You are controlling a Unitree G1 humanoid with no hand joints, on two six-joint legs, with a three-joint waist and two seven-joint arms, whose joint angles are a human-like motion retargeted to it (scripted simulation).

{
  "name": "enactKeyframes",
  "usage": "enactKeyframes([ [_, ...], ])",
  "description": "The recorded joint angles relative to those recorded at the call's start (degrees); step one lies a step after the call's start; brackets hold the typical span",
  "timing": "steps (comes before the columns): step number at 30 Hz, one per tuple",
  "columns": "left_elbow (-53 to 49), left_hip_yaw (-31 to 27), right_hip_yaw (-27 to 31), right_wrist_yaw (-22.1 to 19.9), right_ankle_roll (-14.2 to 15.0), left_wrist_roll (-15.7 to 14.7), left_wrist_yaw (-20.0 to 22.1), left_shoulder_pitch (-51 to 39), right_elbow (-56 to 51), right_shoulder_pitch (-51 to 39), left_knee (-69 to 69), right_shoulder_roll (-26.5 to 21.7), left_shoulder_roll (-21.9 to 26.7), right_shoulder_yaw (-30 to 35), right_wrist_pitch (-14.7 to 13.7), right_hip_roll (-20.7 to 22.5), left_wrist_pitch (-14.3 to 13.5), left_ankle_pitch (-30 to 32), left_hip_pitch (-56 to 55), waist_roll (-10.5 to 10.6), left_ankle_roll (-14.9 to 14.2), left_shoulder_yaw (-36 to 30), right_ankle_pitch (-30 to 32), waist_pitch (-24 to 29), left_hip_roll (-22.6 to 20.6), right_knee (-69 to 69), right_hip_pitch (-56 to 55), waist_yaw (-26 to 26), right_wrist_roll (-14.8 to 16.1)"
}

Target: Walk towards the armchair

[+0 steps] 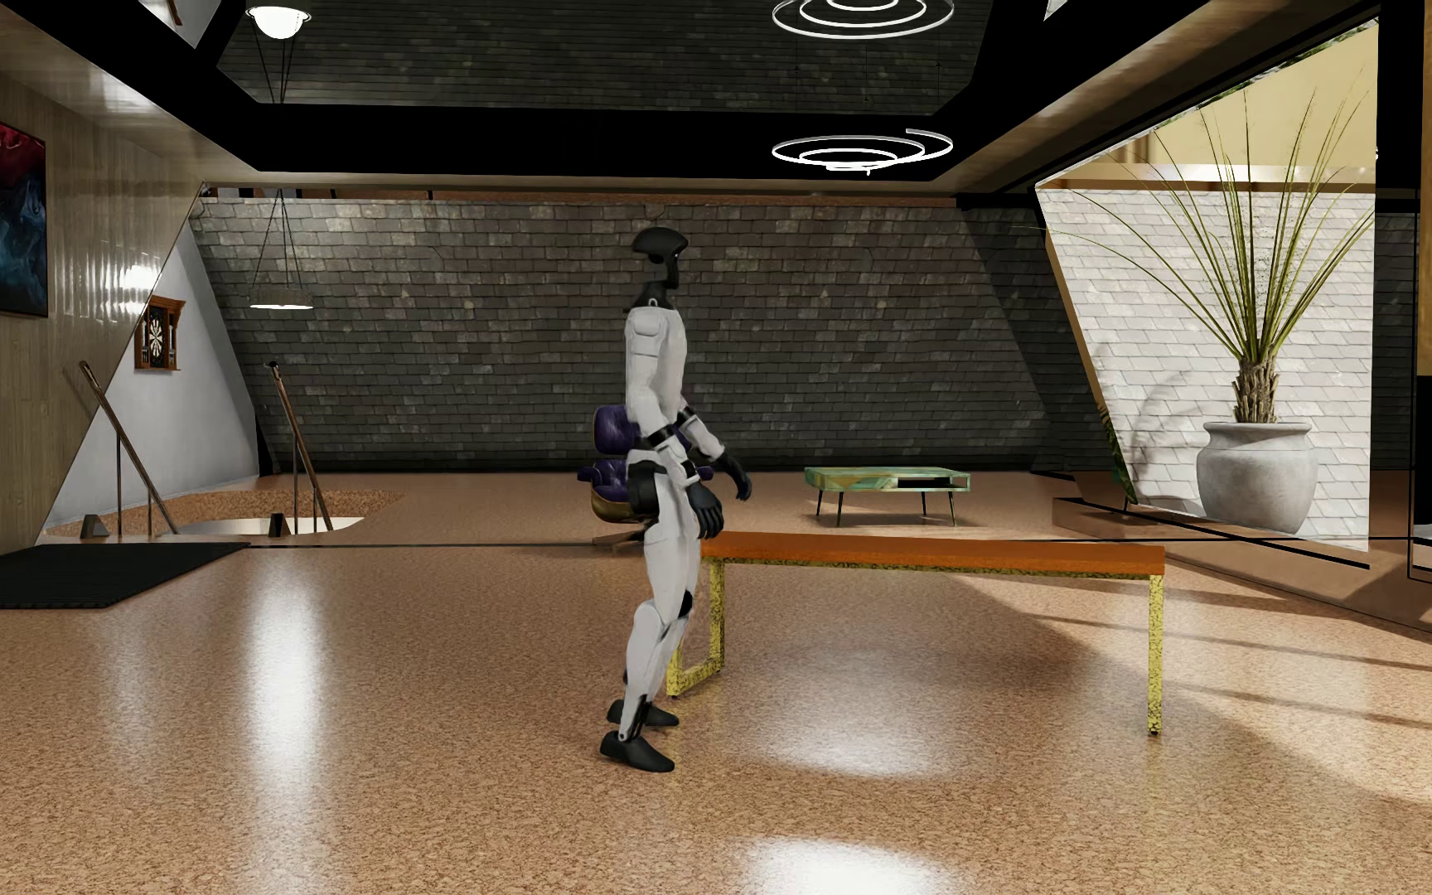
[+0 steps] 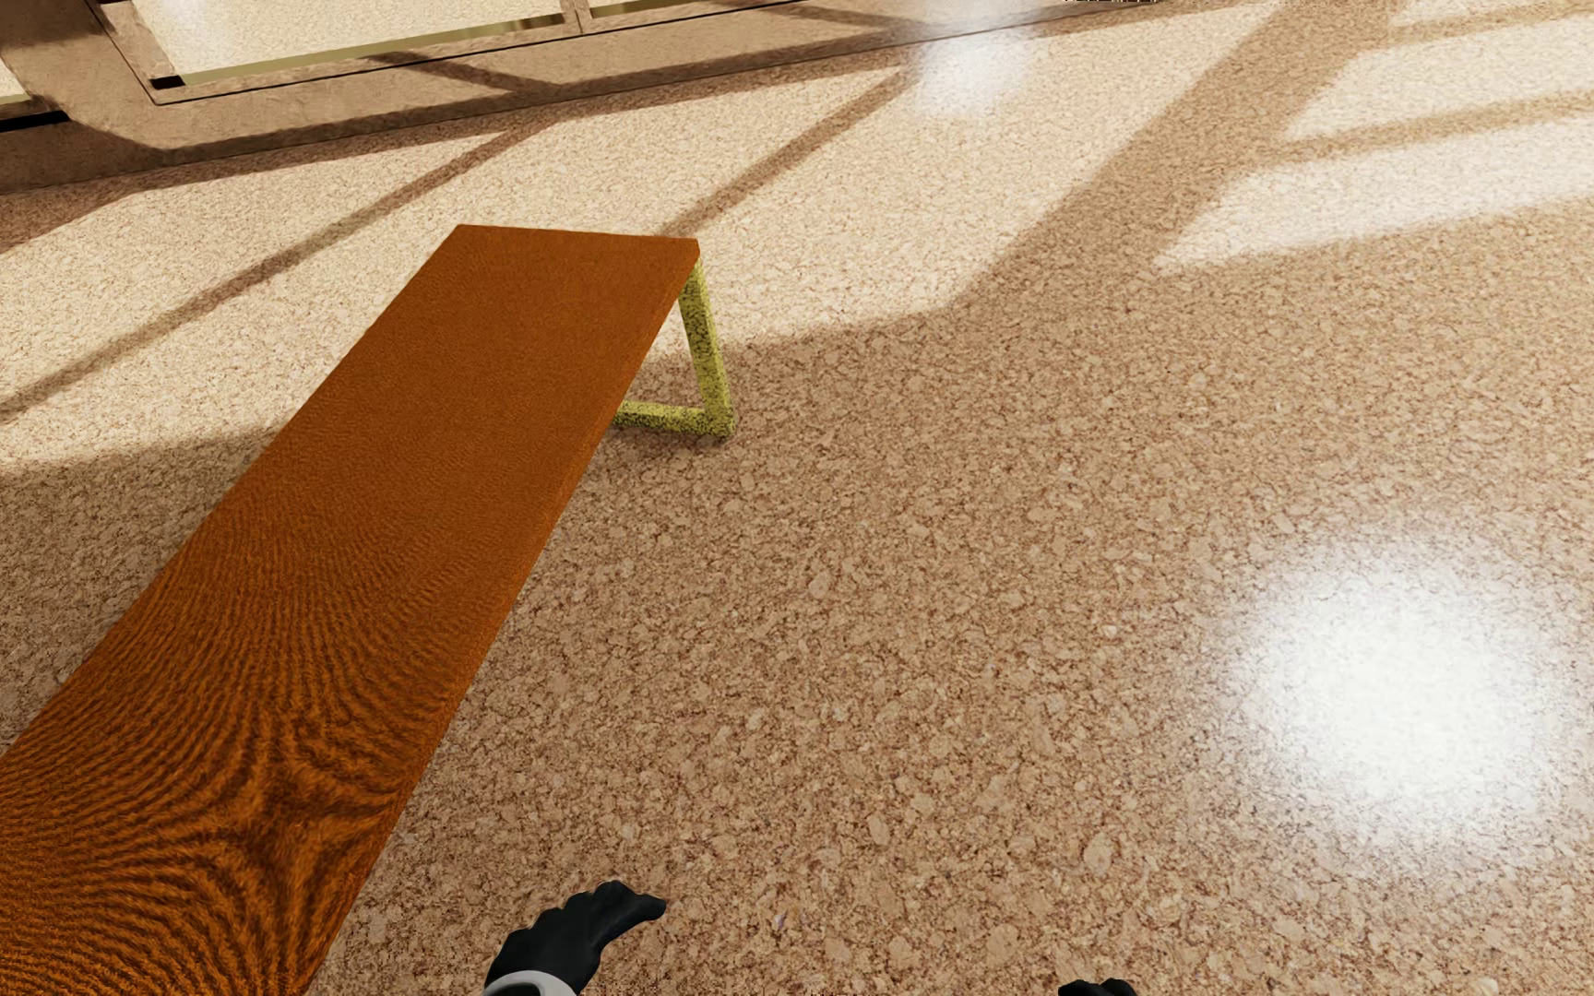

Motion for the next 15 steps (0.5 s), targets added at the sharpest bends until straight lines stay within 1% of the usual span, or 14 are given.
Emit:
enactKeyframes([
  [1, 0.69, 10.01, -2.31, 0.08, 0.65, 1.01, 0.02, -0.32, -0.66, 0.58, -4.94, -0.42, -0.9, -0.4, 0.78, -0.44, 0.93, 2.24, 2.45, 0.06, -1.74, -0.6, 0.37, -0.43, 1.69, -1.1, 0.97, 0.15, 1.0],
  [2, 1.59, 14.42, -4.61, -0.17, 1.49, 1.68, -0.12, -0.67, -1.36, 1.13, -8.06, -0.68, -1.39, -1.1, 1.53, -0.97, 1.63, 5.6, 3.49, 0.04, -4.89, -1.18, 0.59, -0.74, 1.79, -1.67, 1.91, 0.44, 2.18],
  [3, 2.62, 14.73, -7.04, -0.73, 2.43, 2.14, -0.27, -1.05, -2.09, 1.73, -10.47, -0.92, -1.72, -1.92, 2.12, -1.62, 2.11, 5.38, 3.66, 0.0, -4.28, -1.86, 0.92, -0.94, 0.63, -2.29, 3.1, 0.8, 3.34],
  [4, 3.62, 12.98, -9.49, -1.4, 3.4, 2.35, -0.36, -1.22, -2.62, 2.29, -12.49, -1.19, -1.91, -2.54, 2.52, -2.35, 2.27, 5.07, 3.63, -0.09, -3.44, -2.49, 1.58, -1.06, -1.07, -3.05, 4.51, 1.21, 4.34],
  [5, 4.48, 10.45, -11.64, -1.88, 4.38, 2.1, -0.4, -0.99, -2.64, 2.58, -13.99, -1.47, -1.95, -2.63, 2.81, -3.18, 2.1, 5.0, 3.67, -0.24, -3.71, -2.73, 2.3, -1.15, -2.77, -3.52, 5.87, 1.61, 4.99],
  [6, 5.26, 8.47, -13.43, -1.87, 5.33, 1.27, -0.5, -0.37, -2.02, 2.45, -14.91, -1.89, -1.95, -2.02, 3.09, -4.25, 1.65, 4.73, 3.82, -0.45, -3.45, -2.48, 2.97, -1.26, -4.34, -3.53, 7.0, 1.99, 5.01],
  [8, 7.46, 5.41, -16.36, -0.56, 7.58, -0.83, -1.09, 0.94, -0.16, 1.24, -15.88, -2.94, -2.08, 0.31, 3.92, -7.4, 0.94, 3.91, 3.97, -1.03, -2.05, -1.41, 4.17, -1.58, -7.69, -2.03, 8.48, 2.8, 3.56],
  [9, 8.52, 3.78, -17.61, -0.25, 8.72, -1.22, -1.32, 1.71, 0.91, 0.38, -16.09, -3.25, -2.06, 0.77, 3.78, -9.62, 1.14, 3.44, 3.83, -1.37, -1.17, -1.05, 4.94, -1.69, -9.63, -0.17, 8.78, 3.19, 2.79],
  [10, 10.06, 2.06, -18.73, -0.38, 9.12, -1.04, -1.32, 1.82, 1.23, -0.33, -15.71, -3.37, -2.31, 0.66, 3.53, -12.61, 1.97, 2.66, 3.5, -1.75, -0.19, -0.92, 5.35, -1.66, -11.73, 3.15, 8.83, 3.51, 2.5],
  [11, 12.24, 0.29, -19.36, -0.73, 8.38, -0.6, -1.11, 1.35, 0.69, -0.47, -14.39, -3.84, -2.78, 0.2, 2.83, -16.64, 2.91, 1.4, 2.9, -2.27, 0.85, -1.02, 5.33, -1.41, -14.03, 8.32, 8.13, 3.72, 2.6],
  [12, 14.2, -1.5, -19.04, -1.07, 6.8, 0.05, -0.98, 0.93, -0.21, -0.66, -12.74, -4.17, -3.35, -0.21, 2.24, -21.66, 3.58, 0.02, 2.41, -2.99, 1.89, -1.27, 6.68, -0.9, -16.65, 15.1, 6.8, 3.76, 2.77],
  [13, 15.64, -3.21, -18.58, -1.2, 2.35, 0.68, -1.01, 0.37, -1.43, -0.9, -11.28, -4.58, -4.3, -0.29, 1.81, -27.09, 4.19, -1.23, 2.23, -4.0, 2.89, -1.78, 7.31, -0.18, -19.65, 22.03, 5.54, 3.71, 3.18],
  [14, 16.52, -5.12, -17.15, -1.35, -1.72, 1.19, -1.13, -0.13, -2.92, -0.92, -10.58, -4.79, -4.75, -0.36, 1.36, -31.46, 4.17, -1.99, 2.58, -5.21, 3.83, -2.24, 4.99, 0.62, -22.81, 27.76, 4.06, 3.51, 3.63],
  [15, 17.07, -7.74, -11.74, -1.76, -3.42, 1.47, -1.01, -0.66, -4.47, -0.72, -10.26, -4.63, -4.91, -0.56, 1.0, -32.54, 4.05, -2.41, 3.24, -6.31, 4.7, -2.45, 1.52, 1.4, -25.76, 32.25, 0.8, 2.91, 4.04],
])
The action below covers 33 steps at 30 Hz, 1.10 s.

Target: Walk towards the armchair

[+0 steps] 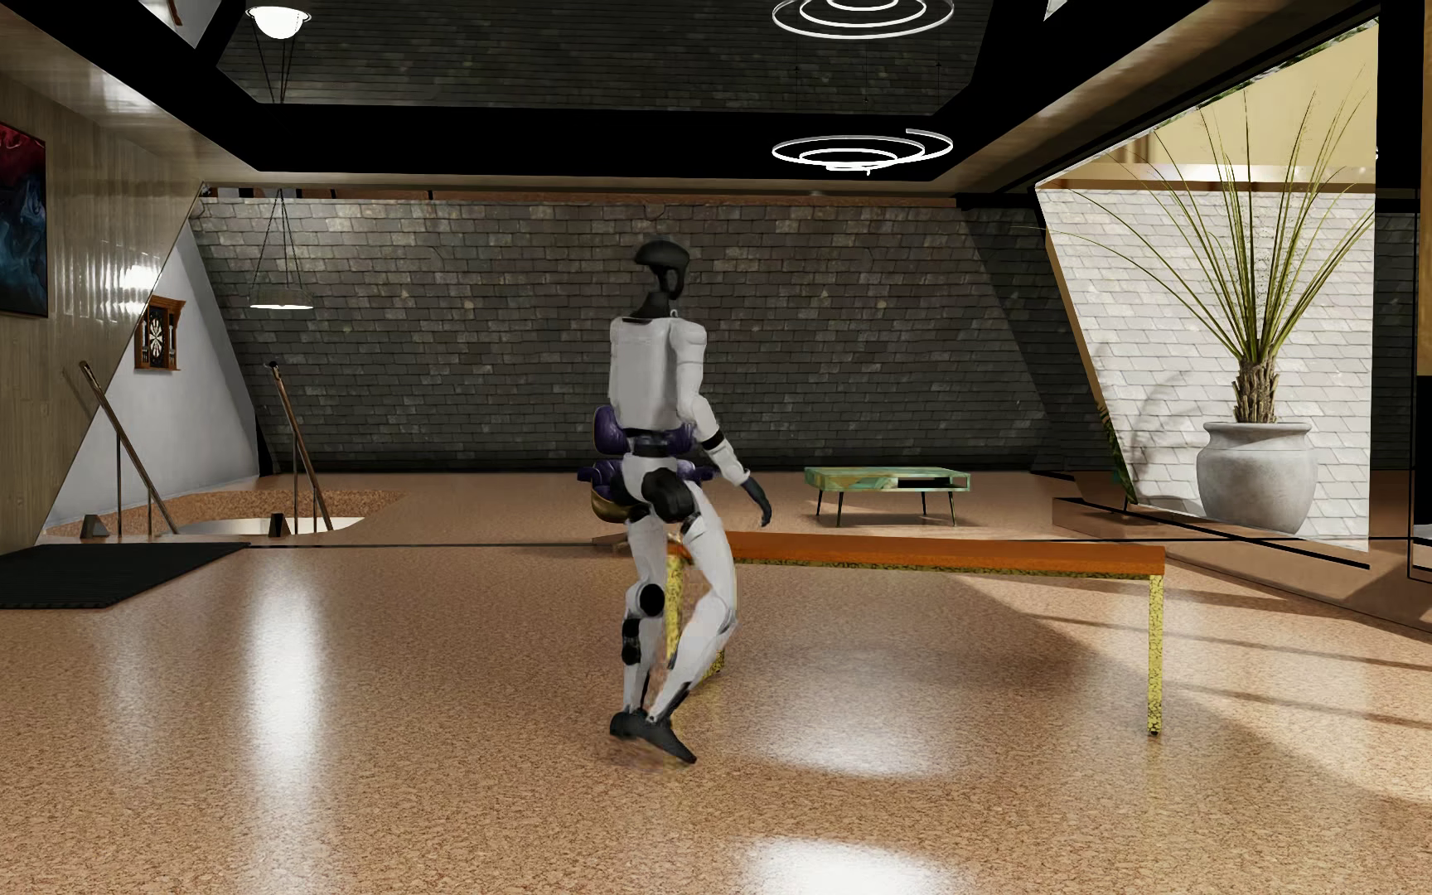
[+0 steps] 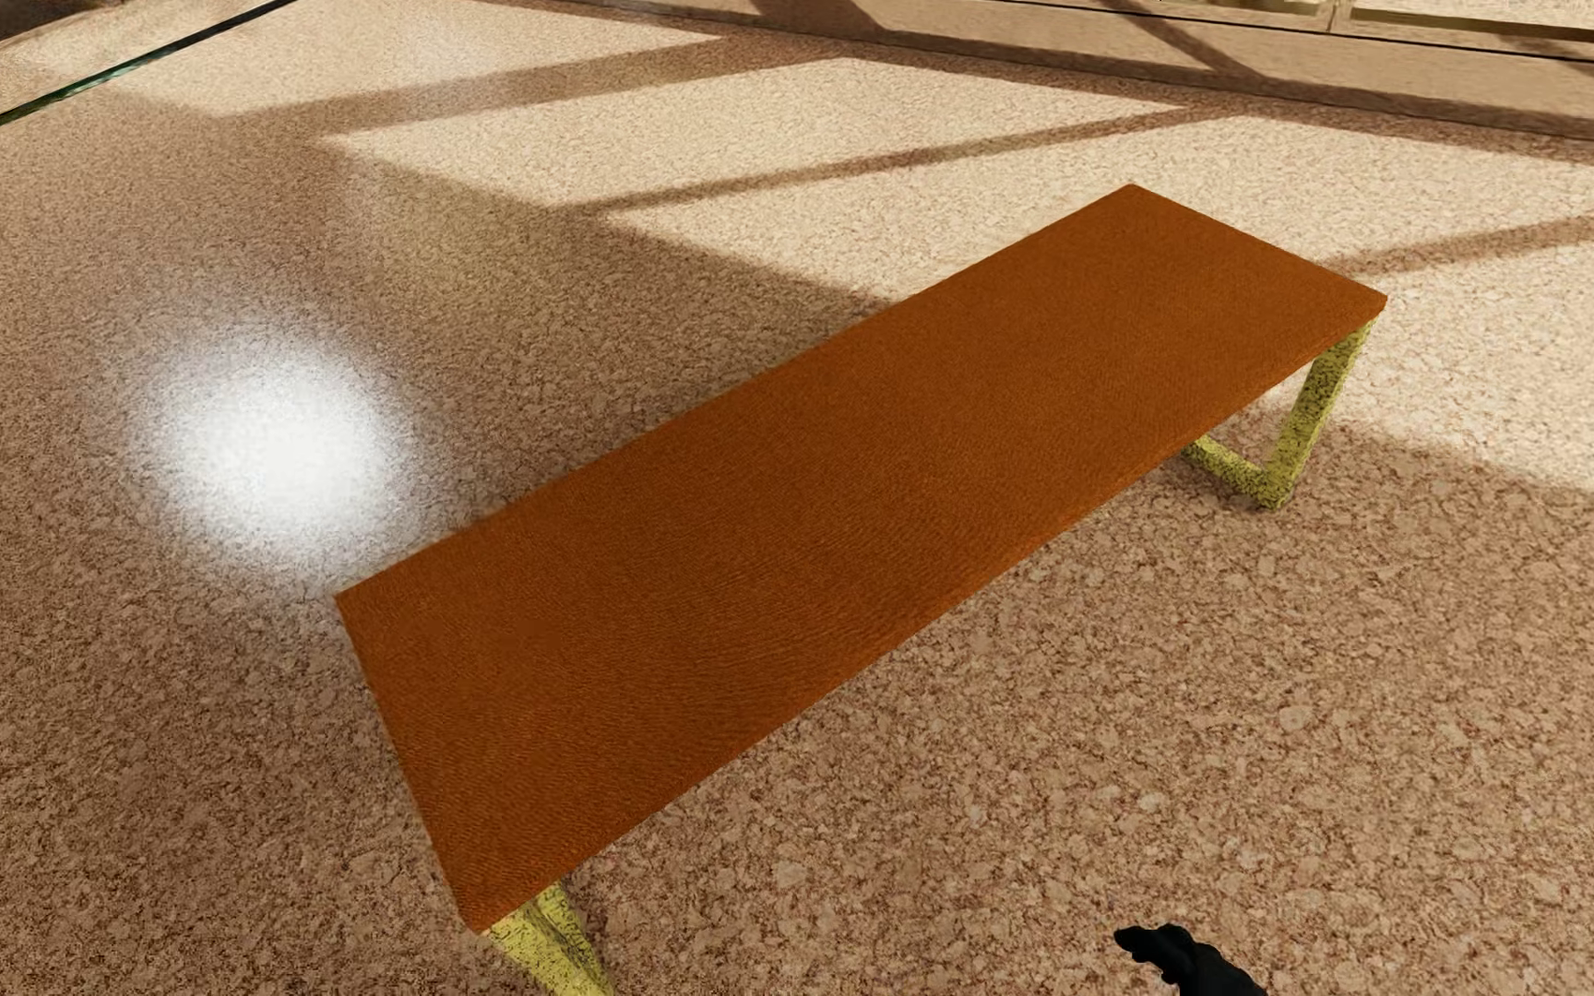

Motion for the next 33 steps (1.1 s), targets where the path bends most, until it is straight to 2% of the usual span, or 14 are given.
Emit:
enactKeyframes([
  [4, -4.32, -12.41, 20.3, 0.51, 1.28, -7.31, -1.75, -0.02, -3.32, 2.09, 1.68, 3.0, -1.43, -0.16, -1.23, 13.08, 0.38, -0.58, 1.95, -2.34, 2.19, 8.61, -6.04, 1.27, -6.35, 0.24, -11.11, -1.74, 1.11],
  [6, -12.56, -18.44, 30.83, 2.48, 1.16, -11.03, -2.01, 1.7, -3.52, 1.91, 1.57, 3.75, -1.59, 1.52, -1.85, 24.19, -4.36, -0.49, 3.47, -2.67, 2.96, 13.43, -7.45, 1.67, -7.96, -5.31, -15.53, -2.24, -0.75],
  [8, -20.63, -24.02, 41.25, 3.39, 2.82, -8.29, 7.22, 2.8, -3.27, 2.07, 0.96, 4.33, -1.08, 2.83, -1.55, 35.5, -11.6, -0.28, 5.25, -2.67, 3.76, 14.34, -5.81, 2.08, -8.98, -12.12, -18.9, -2.14, -2.29],
  [10, -25.5, -28.4, 40.16, 4.12, 3.37, -7.84, 16.37, 3.05, -2.88, 3.02, 0.28, 3.87, -2.16, 4.15, -1.45, 39.45, -16.73, 0.0, 6.78, -2.69, 4.75, 15.18, -1.06, 2.51, -9.96, -20.39, -21.77, -1.31, -2.95],
  [13, -28.14, -33.11, 38.65, 5.03, 8.35, -7.88, 13.93, 2.17, -1.4, 3.89, -1.24, 2.46, -2.19, 6.08, -0.96, 43.33, -18.66, 0.67, 9.7, -2.37, 6.57, 13.57, 5.65, 2.93, -11.06, -37.06, -22.98, -0.4, -3.25],
  [15, -27.6, -35.03, 42.59, 5.25, 11.78, -5.9, 14.68, 1.75, -0.08, 3.75, -1.25, 1.75, -1.51, 6.4, 0.06, 45.26, -18.81, 0.74, 11.91, -1.88, 8.2, 11.72, 6.09, 3.27, -11.71, -42.13, -22.88, -0.31, -3.39],
  [17, -23.52, -36.47, 44.83, 4.44, 9.43, -4.04, 17.54, 1.74, 0.77, 3.81, -0.96, 1.79, -0.96, 5.11, 1.32, 45.81, -17.87, 0.84, 14.72, -1.32, 9.76, 10.02, 7.13, 3.33, -12.24, -37.27, -22.69, -0.57, -3.0],
  [21, -6.75, -33.9, 39.61, 0.87, 5.38, -3.09, 0.62, 2.55, 2.38, 4.23, 4.36, 4.82, 0.55, 0.14, 2.13, 46.41, -5.05, 11.18, 16.96, 2.49, 10.72, 7.43, 10.78, 1.58, -10.01, -38.17, -16.84, -1.35, -0.76],
  [22, -2.6, -32.45, 38.92, 0.57, 5.54, 0.81, -4.6, 2.69, 3.65, 4.04, 8.08, 5.21, 2.14, -0.91, 1.28, 47.1, -3.23, 16.2, 15.71, 3.72, 9.04, 3.43, 8.94, 1.13, -9.44, -37.76, -15.56, -1.84, -0.67],
  [25, 4.35, -26.36, 33.11, -1.01, 1.2, 10.8, -18.73, 1.79, 4.88, 3.01, 29.45, 8.01, 7.86, -4.37, -0.95, 47.71, -9.08, 26.49, 5.63, 5.8, -17.64, -8.29, 1.83, 0.75, -6.65, -31.56, -14.74, -4.84, -0.57],
  [26, 3.71, -21.32, 30.04, -2.56, -0.03, 10.32, -21.25, 1.1, 4.5, 3.05, 38.02, 9.54, 10.12, -5.82, -2.07, 47.21, -10.75, 27.51, 0.48, 6.19, -17.94, -7.84, -0.74, 0.91, -3.31, -29.41, -14.25, -6.21, 0.03],
  [28, -0.71, -22.2, 25.42, -4.47, -1.71, 4.8, -17.32, 0.44, 4.66, 2.95, 49.11, 11.59, 12.08, -6.82, -3.86, 46.99, -8.64, 19.16, -8.4, 7.0, -18.08, 0.63, -4.85, 1.41, 2.79, -28.13, -10.71, -6.81, 0.15],
  [31, -13.15, -21.36, 21.14, -2.29, -2.36, -6.56, 3.72, 1.41, 5.54, 2.06, 49.35, 11.23, 7.46, -3.42, -5.93, 47.2, -4.18, 8.85, -20.18, 7.67, -9.65, 17.01, -10.46, 2.05, 8.69, -27.54, -4.38, -4.97, -2.63],
  [33, -19.25, -21.15, 19.61, -0.08, -2.0, -7.72, 7.42, 1.82, 3.53, 0.27, 38.35, 10.25, 6.48, -0.59, -6.11, 46.87, -5.61, 3.74, -25.15, 7.29, -7.61, 16.28, -13.62, 2.15, 9.29, -28.26, 0.17, -3.24, -3.81],
])
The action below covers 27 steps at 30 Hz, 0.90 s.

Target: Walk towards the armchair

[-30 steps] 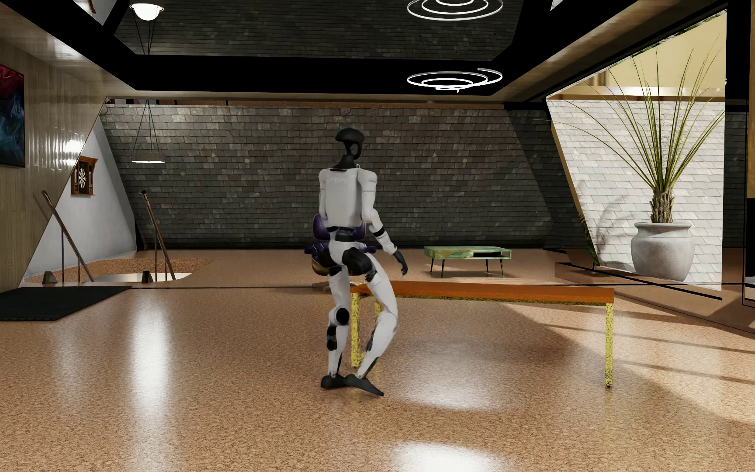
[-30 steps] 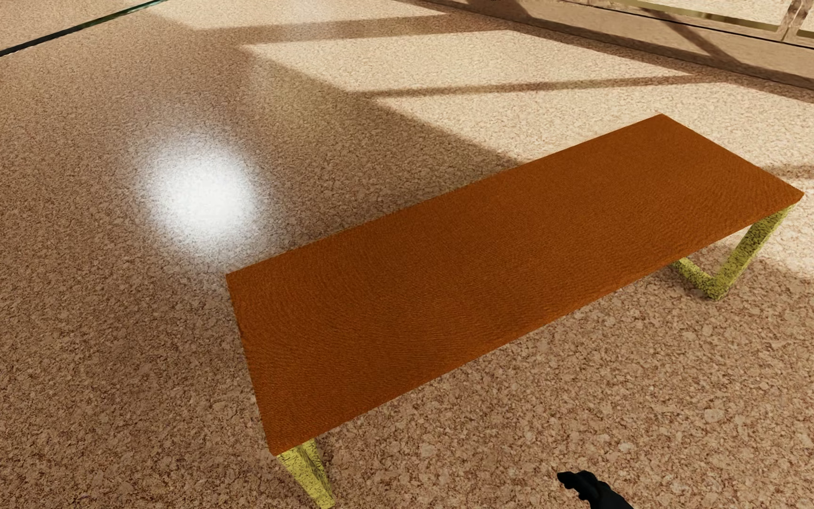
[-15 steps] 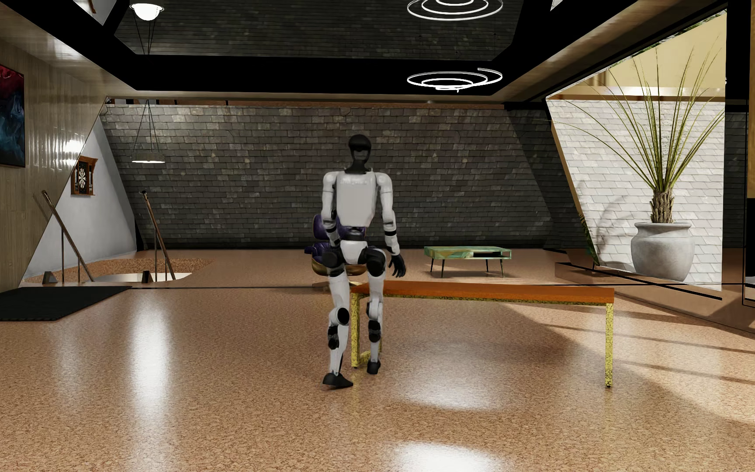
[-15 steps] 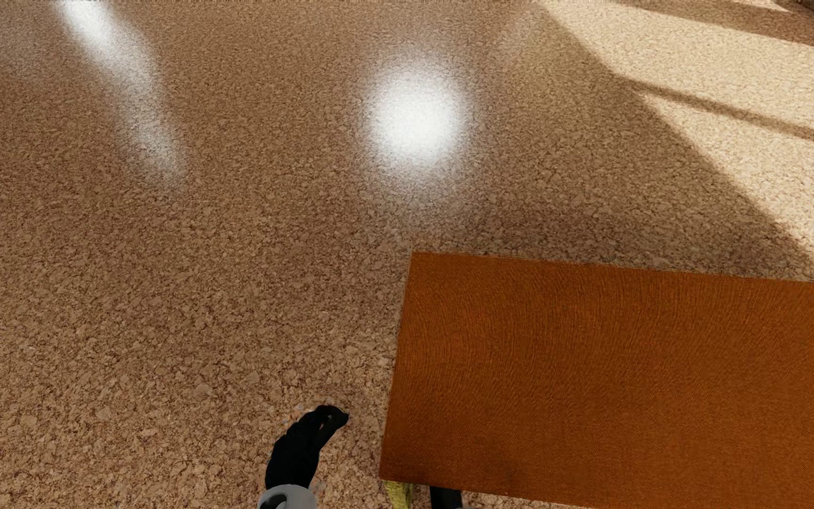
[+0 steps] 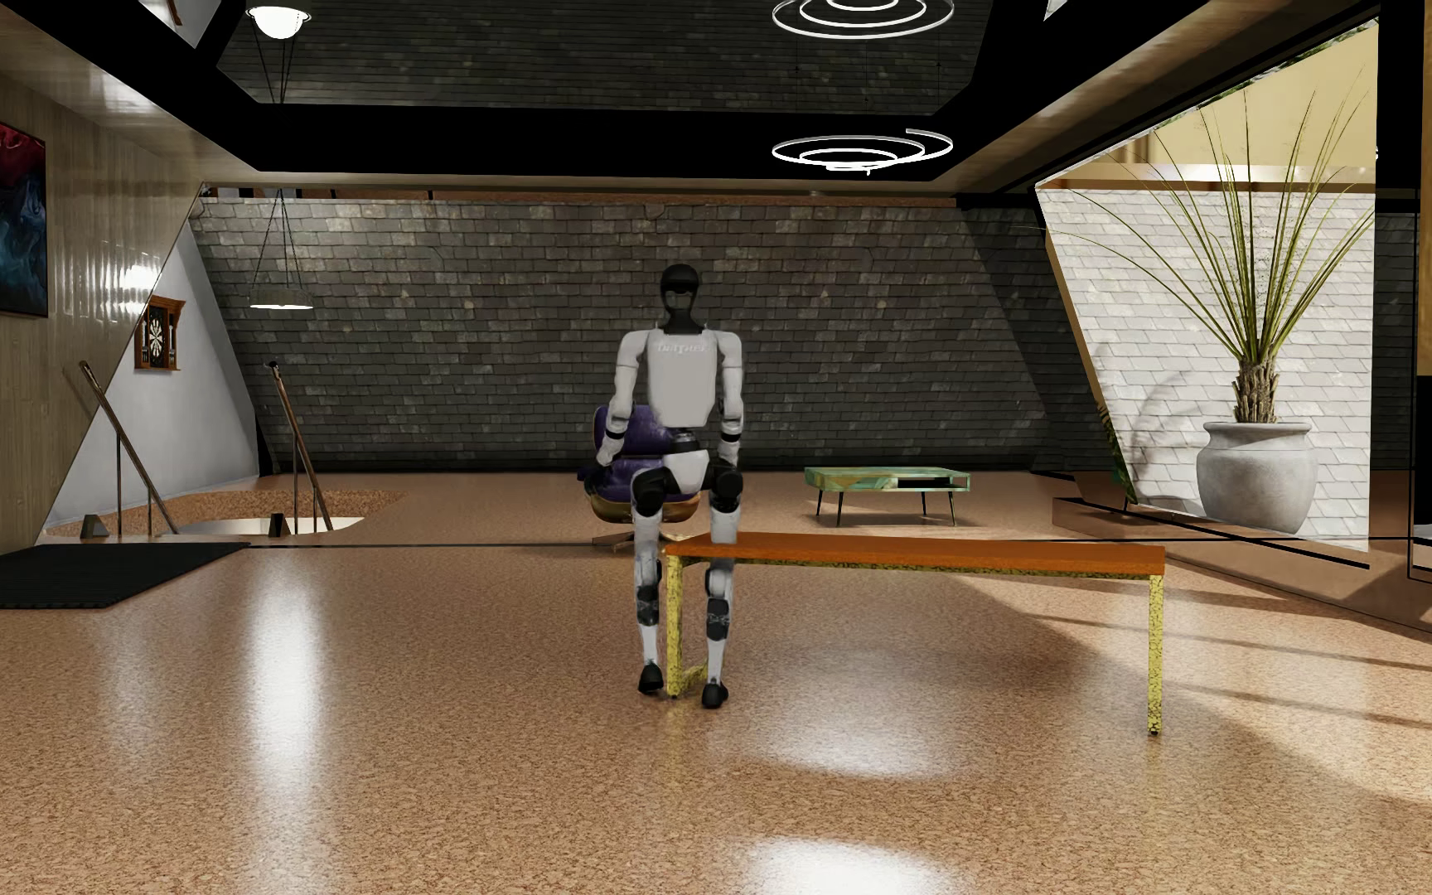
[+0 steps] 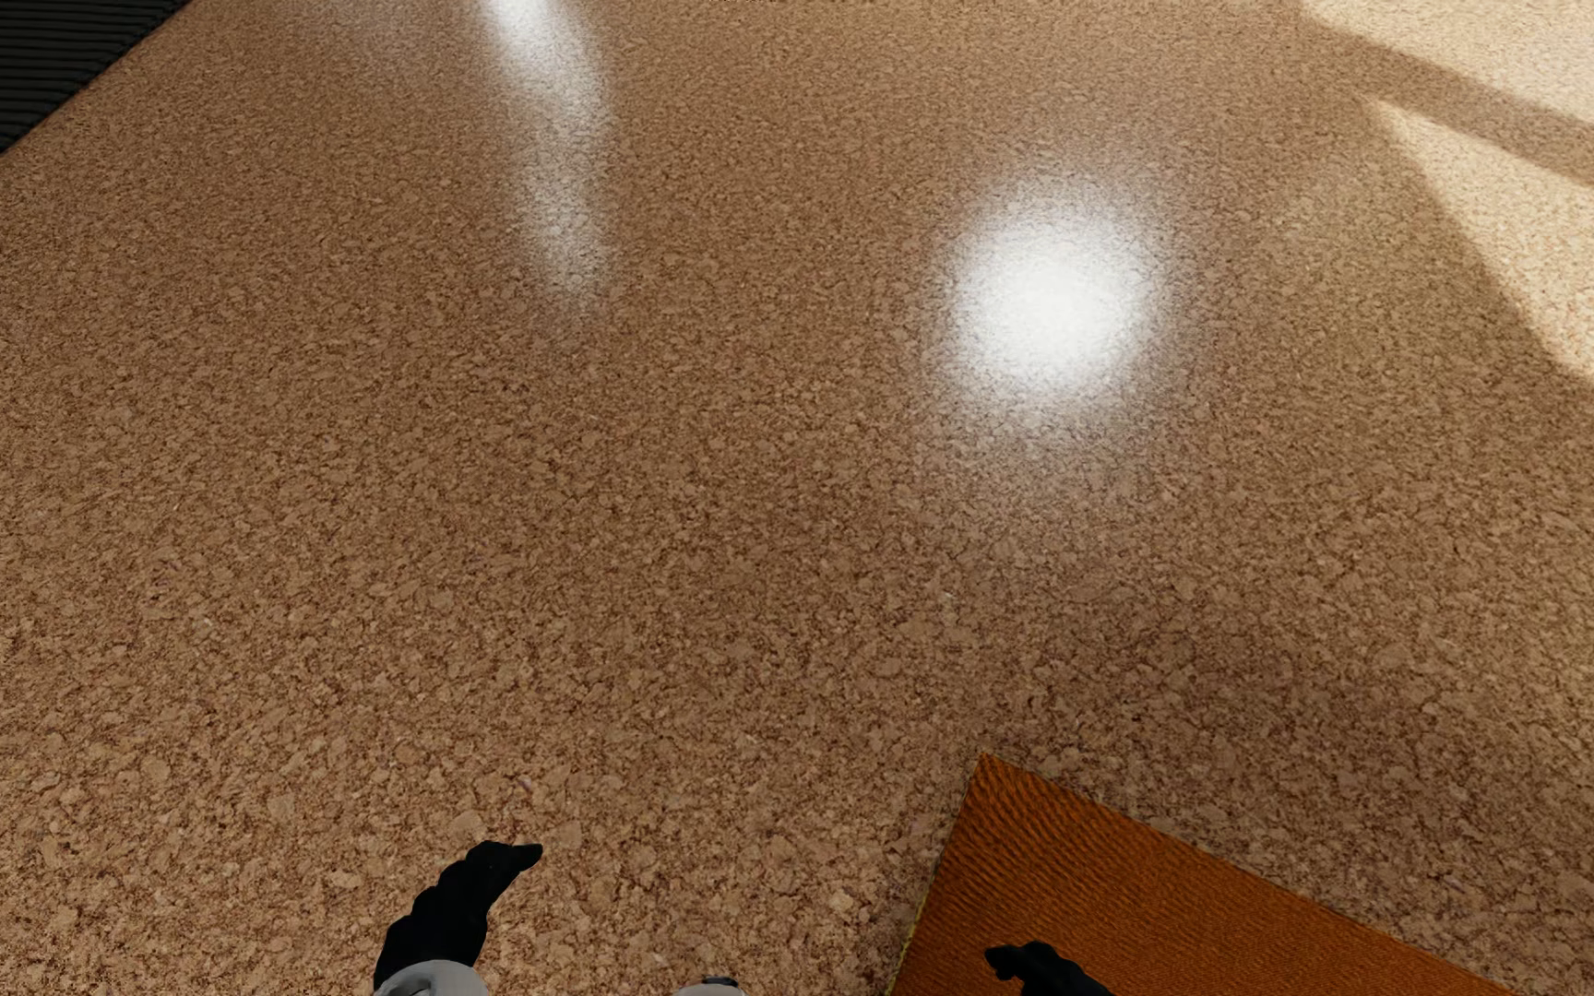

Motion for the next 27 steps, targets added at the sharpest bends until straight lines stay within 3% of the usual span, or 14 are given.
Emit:
enactKeyframes([
  [1, -2.14, 0.25, -0.39, 0.18, 0.33, 0.73, -0.8, 0.37, -1.18, -0.64, -8.09, -0.69, 0.11, 0.92, -0.16, -0.28, -0.95, -0.35, -1.42, -0.43, 1.76, -1.67, -1.12, -0.05, -0.11, -0.98, 2.33, 0.95, -0.06],
  [4, -5.05, -2.14, 0.15, 0.57, 1.3, 2.67, -3.7, 3.53, -3.28, -3.28, -37.96, -3.26, -0.7, 3.31, -0.27, -1.04, -3.21, 11.01, -1.46, -2.35, 3.14, -3.6, -3.0, -0.49, -1.73, -5.65, 9.25, 3.82, 0.35],
  [5, -4.78, -3.45, 0.78, 1.1, 1.73, 3.77, -3.39, 5.17, -3.39, -4.54, -44.8, -4.28, -1.67, 4.47, 0.06, -1.37, -3.14, 10.24, -0.73, -3.03, 1.48, -2.91, -3.48, -0.53, -2.09, -6.78, 11.6, 4.58, 0.26],
  [7, -0.45, -2.45, 2.32, 1.7, 3.33, 4.29, -1.03, 7.44, -3.84, -6.48, -41.2, -5.8, -4.68, 5.76, 1.48, -2.89, -0.99, 14.94, -0.97, -4.23, -1.72, -0.02, -4.0, -0.33, -2.66, -6.37, 15.94, 5.64, -0.27],
  [9, 10.25, -0.77, 3.7, -0.41, 4.29, 5.04, -0.49, 7.47, -5.98, -4.71, -31.74, -6.39, -6.74, 3.53, 3.09, -5.88, 3.61, 13.37, -0.47, -5.9, 1.26, 2.02, -0.14, 0.04, -5.3, -2.35, 19.47, 6.32, 1.14],
  [11, 21.36, 1.98, 4.68, -2.21, 2.5, 8.12, -4.04, 6.26, -6.92, -1.67, -29.85, -6.25, -7.91, 1.57, 4.39, -10.67, 9.05, 9.57, 3.51, -8.17, 3.09, 2.22, 11.64, 0.28, -7.5, 7.95, 17.77, 6.48, 3.79],
  [12, 23.78, 3.61, 4.63, -0.44, 1.23, 9.09, -5.39, 6.27, -6.27, -1.14, -30.68, -7.03, -8.59, 2.93, 4.78, -14.2, 9.62, 8.13, 6.02, -9.39, 3.74, 2.62, 19.19, 0.38, -8.39, 16.63, 14.16, 6.27, 3.76],
  [14, 23.34, 6.57, 6.03, 6.53, 3.95, 9.56, -4.28, 6.78, -5.89, -1.0, -32.57, -10.68, -10.19, 8.54, 3.99, -22.86, 6.58, 5.23, 10.81, -12.06, 4.87, 3.77, 31.54, 0.74, -11.08, 34.88, 4.16, 5.16, 0.51],
  [16, 23.95, 8.08, 12.89, 8.83, 7.07, 12.47, -2.18, 4.19, -8.87, 1.21, -33.93, -13.32, -10.94, 10.51, 2.66, -21.92, 5.62, 2.25, 15.82, -14.06, 6.14, 1.77, 25.79, 1.48, -13.73, 47.65, -7.58, 4.23, -0.96],
  [18, 25.79, 8.23, 14.94, 4.87, 8.21, 17.11, -4.33, -1.75, -11.25, 5.29, -33.54, -12.78, -11.18, 7.05, 3.32, -20.59, 6.8, -1.38, 19.83, -14.91, 6.94, -2.08, 19.89, 2.01, -15.26, 49.26, -16.52, 4.03, 2.27],
  [20, 23.69, 7.25, 14.73, 1.78, 7.03, 18.31, -4.76, -7.58, -10.7, 7.76, -33.06, -10.36, -11.37, 4.08, 6.11, -19.33, 4.09, -4.9, 23.38, -14.92, 7.55, -3.18, 12.54, 2.11, -15.77, 40.27, -22.72, 3.31, 4.97],
  [23, 13.72, 5.54, 13.26, 3.12, 5.45, 14.31, -2.0, -12.59, -6.87, 7.95, -36.04, -8.53, -10.87, 3.61, 8.34, -16.52, -2.99, -7.68, 29.38, -13.77, 7.76, -3.96, 12.92, 1.57, -14.67, 12.92, -26.44, 1.85, 4.11],
  [25, 7.69, 4.43, 14.47, 4.77, 8.44, 10.47, -0.85, -14.68, -4.78, 8.11, -39.17, -7.57, -9.79, 3.46, 8.28, -13.32, -6.36, -8.41, 33.4, -12.64, 7.66, -6.76, 17.07, 0.91, -13.66, -6.85, -26.0, 1.09, 2.84],
  [27, 5.52, 3.25, 15.01, 4.65, 13.34, 8.09, -0.6, -16.91, -4.3, 9.34, -39.34, -6.31, -8.76, 2.09, 7.71, -12.23, -6.66, -9.34, 36.29, -11.63, 7.42, -10.97, 16.99, 0.26, -13.01, -12.54, -26.53, 0.69, 2.48],
])
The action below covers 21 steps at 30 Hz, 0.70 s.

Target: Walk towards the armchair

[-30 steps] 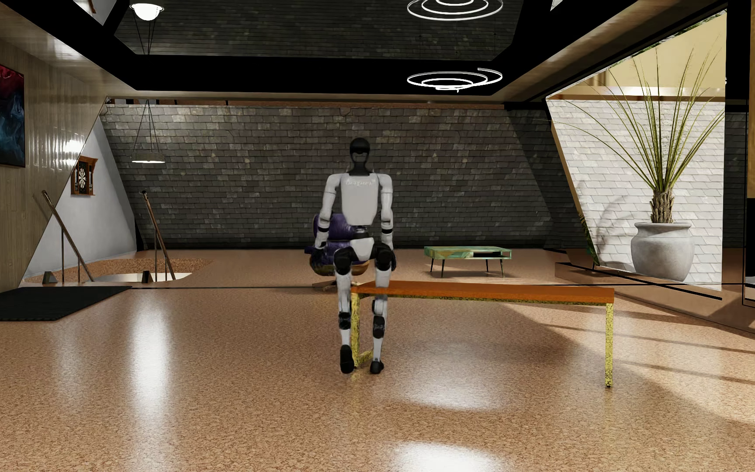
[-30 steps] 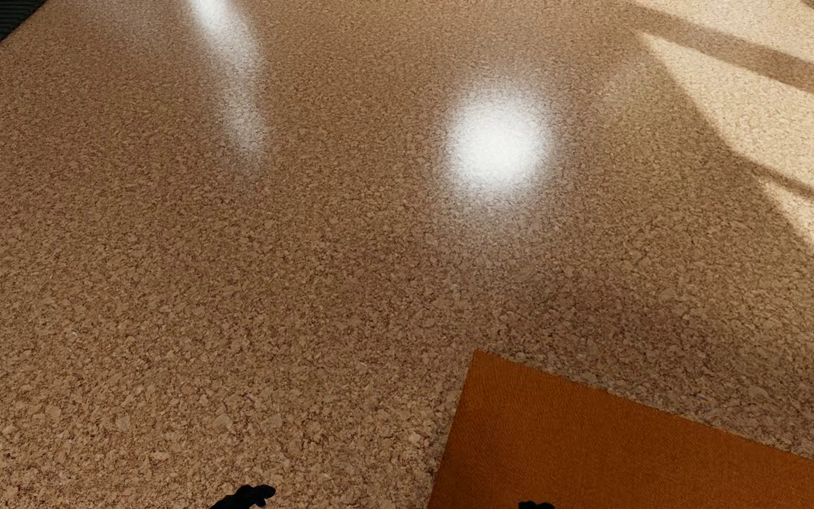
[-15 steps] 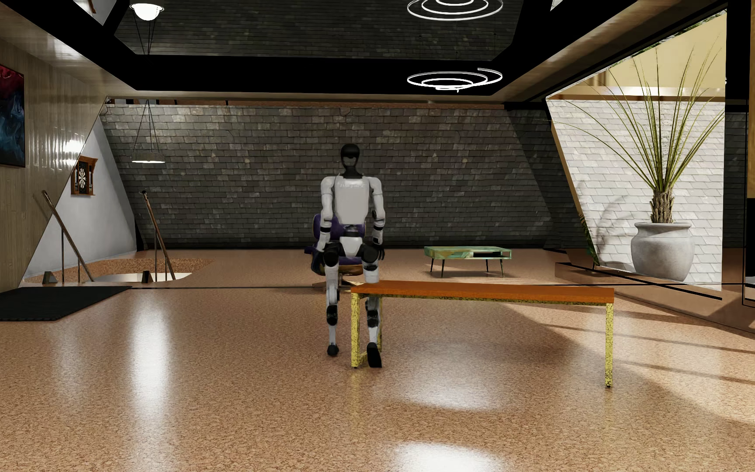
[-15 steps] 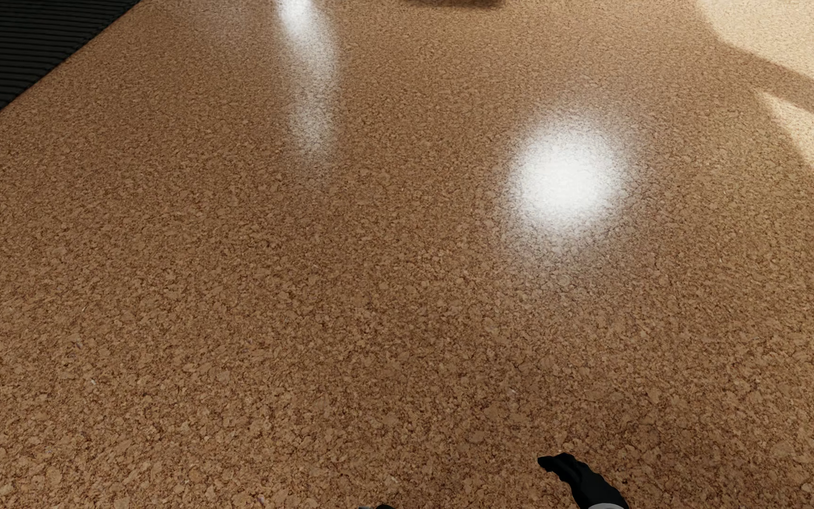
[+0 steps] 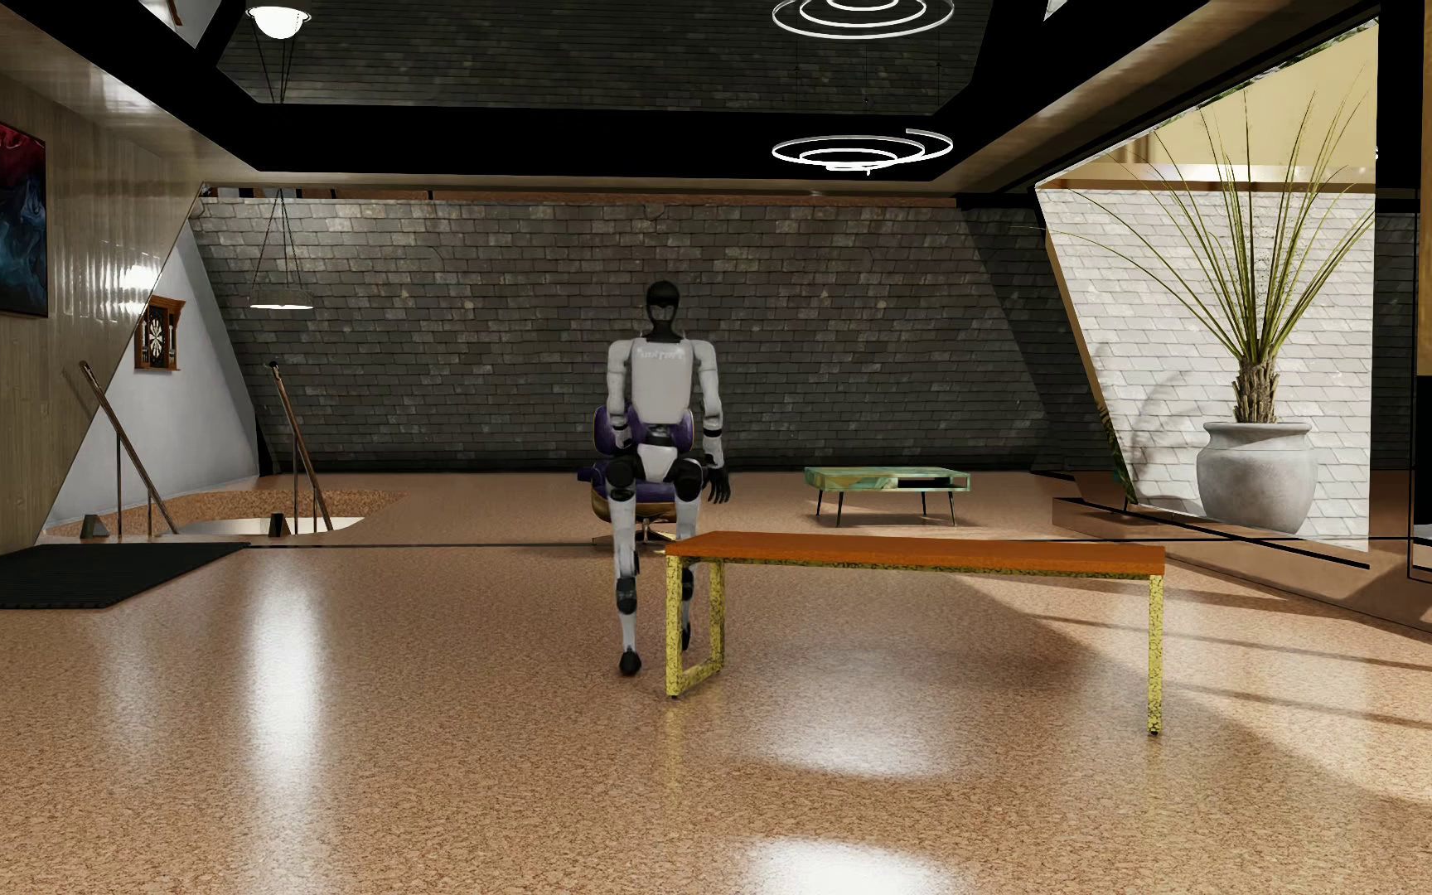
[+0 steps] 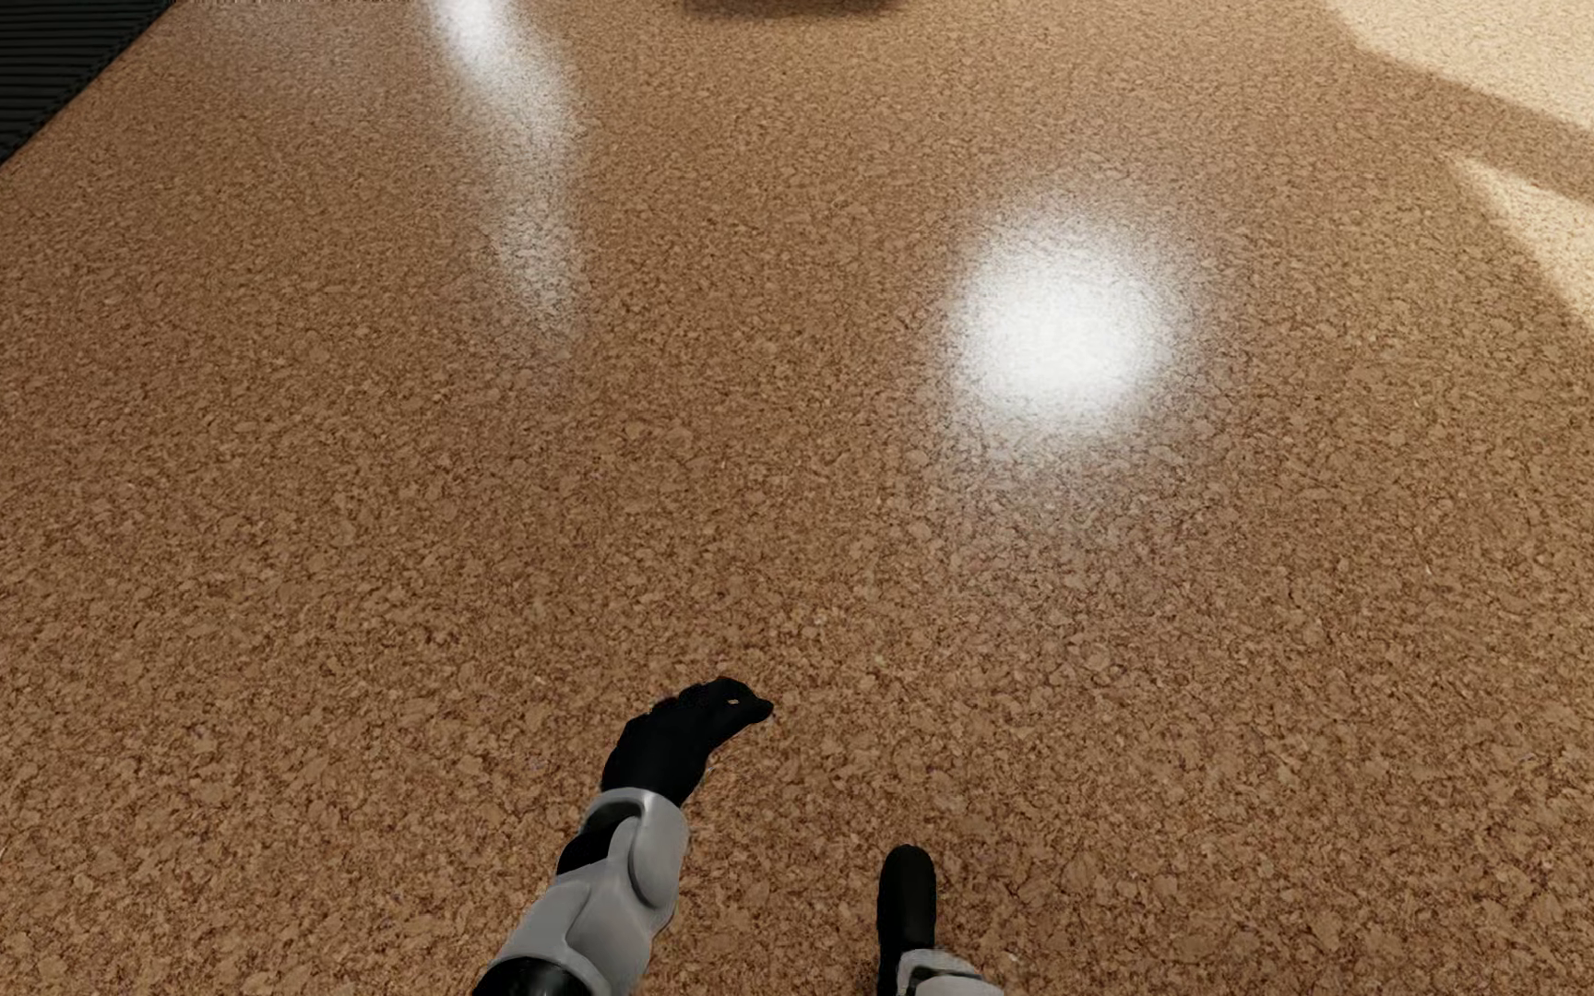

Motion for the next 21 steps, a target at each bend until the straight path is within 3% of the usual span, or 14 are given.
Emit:
enactKeyframes([
  [2, 0.95, -0.4, -2.45, 0.2, -7.08, -0.04, -0.94, -0.74, 1.3, 0.53, 1.18, 1.73, 1.48, -0.67, 0.12, 0.94, 1.75, 1.44, 3.2, 1.12, -0.56, -4.05, 5.62, -0.69, 1.71, 4.47, 0.62, -0.43, -0.95],
  [3, 2.06, 0.01, -3.66, 0.81, -8.02, 0.15, -1.2, 0.08, 2.26, 0.27, 2.68, 2.51, 2.13, -0.78, 0.44, 1.74, 3.02, 4.05, 4.43, 2.0, -0.69, -5.19, 7.93, -1.02, 2.99, 6.55, 1.39, -0.73, -1.75],
  [5, 5.98, 1.37, -5.28, 1.87, -10.9, -0.6, -2.06, 3.48, 3.9, -0.96, 9.33, 3.81, 2.68, -1.34, 0.83, 4.54, 6.38, 13.06, 4.61, 4.36, -1.1, -5.29, 6.33, -1.86, 6.18, 9.44, 4.46, -1.36, -3.04],
  [7, 12.41, 3.14, -7.01, 1.42, -13.45, 0.29, -6.08, 5.83, 4.01, -2.34, 23.76, 4.92, 3.27, -2.77, 0.43, 7.64, 10.02, 26.36, -0.79, 6.62, -6.07, -7.4, 2.47, -2.69, 10.58, 9.86, 8.5, -1.9, -3.34],
  [8, 15.1, 4.39, -7.93, 0.48, -14.14, 3.06, -8.67, 6.29, 3.56, -3.2, 32.37, 5.37, 4.22, -3.54, -0.05, 9.0, 11.15, 33.51, -5.06, 7.62, -9.56, -10.81, 0.43, -2.89, 13.68, 10.15, 10.42, -2.06, -3.21],
  [9, 15.65, 5.29, -8.72, -0.12, -14.69, 6.12, -10.07, 7.23, 2.74, -4.94, 40.29, 5.82, 5.44, -4.03, 0.03, 10.28, 11.96, 34.41, -9.58, 8.56, -10.85, -13.96, -1.78, -2.89, 16.81, 10.76, 12.21, -2.05, -3.03],
  [10, 14.47, 5.02, -9.31, -1.69, -15.1, 7.21, -9.37, 8.69, 2.59, -5.77, 47.16, 5.78, 6.51, -4.33, -1.46, 11.5, 12.79, 31.89, -14.55, 9.38, -9.65, -14.9, -4.05, -2.69, 18.31, 11.53, 14.0, -1.86, -2.84],
  [12, 9.96, 3.5, -9.96, -4.31, -15.48, 1.92, -4.94, 12.89, 2.79, -8.61, 53.83, 5.15, 7.95, -4.53, -3.88, 13.3, 12.77, 24.88, -23.72, 10.48, -8.11, -9.9, -8.39, -1.98, 18.42, 13.02, 17.86, -1.19, -2.74],
  [14, 6.44, 2.2, -9.88, -5.89, -15.35, -5.01, -3.43, 16.91, 3.17, -11.4, 50.31, 4.79, 8.03, -4.41, -4.9, 14.26, 11.22, 15.88, -30.8, 10.92, -7.03, -4.87, -12.44, -1.29, 16.97, 13.87, 22.26, 0.01, -2.83],
  [15, 5.23, 1.86, -9.6, -5.93, -15.17, -6.69, -4.0, 18.25, 3.03, -12.41, 44.76, 4.45, 8.48, -4.08, -5.37, 14.43, 10.5, 12.91, -33.26, 10.93, -5.06, -4.07, -14.12, -1.08, 15.91, 13.7, 24.6, 0.77, -2.8],
  [17, 3.74, 1.48, -8.85, -5.45, -14.61, -6.26, -4.7, 19.91, 2.21, -14.03, 27.06, 3.4, 8.95, -2.21, -5.86, 14.34, 10.26, 11.71, -35.63, 10.63, -4.59, -4.6, -16.57, -1.01, 14.01, 11.98, 29.38, 2.4, -2.84],
  [18, 3.27, 0.77, -8.41, -5.1, -14.3, -5.9, -4.84, 20.78, 1.96, -14.72, 15.97, 2.78, 8.89, -1.22, -5.94, 14.19, 10.26, 14.8, -35.52, 10.34, -3.89, -4.46, -17.25, -1.14, 12.72, 10.18, 32.0, 3.2, -2.91],
  [20, 3.0, 0.06, -7.32, -4.4, -13.8, -6.35, -4.09, 22.72, 1.59, -15.62, -5.18, 2.09, 7.87, 0.29, -5.78, 14.04, 10.91, 18.44, -33.83, 9.6, -5.62, -2.48, -18.06, -1.49, 11.13, 6.48, 37.03, 4.41, -2.73],
  [21, 3.43, 0.0, -6.88, -4.4, -13.58, -6.15, -2.51, 23.52, 1.43, -15.68, -9.2, 2.18, 7.47, 0.75, -5.58, 14.18, 11.78, 18.81, -33.95, 9.27, -7.26, -1.71, -18.37, -1.55, 10.84, 6.35, 38.85, 4.74, -2.52],
])
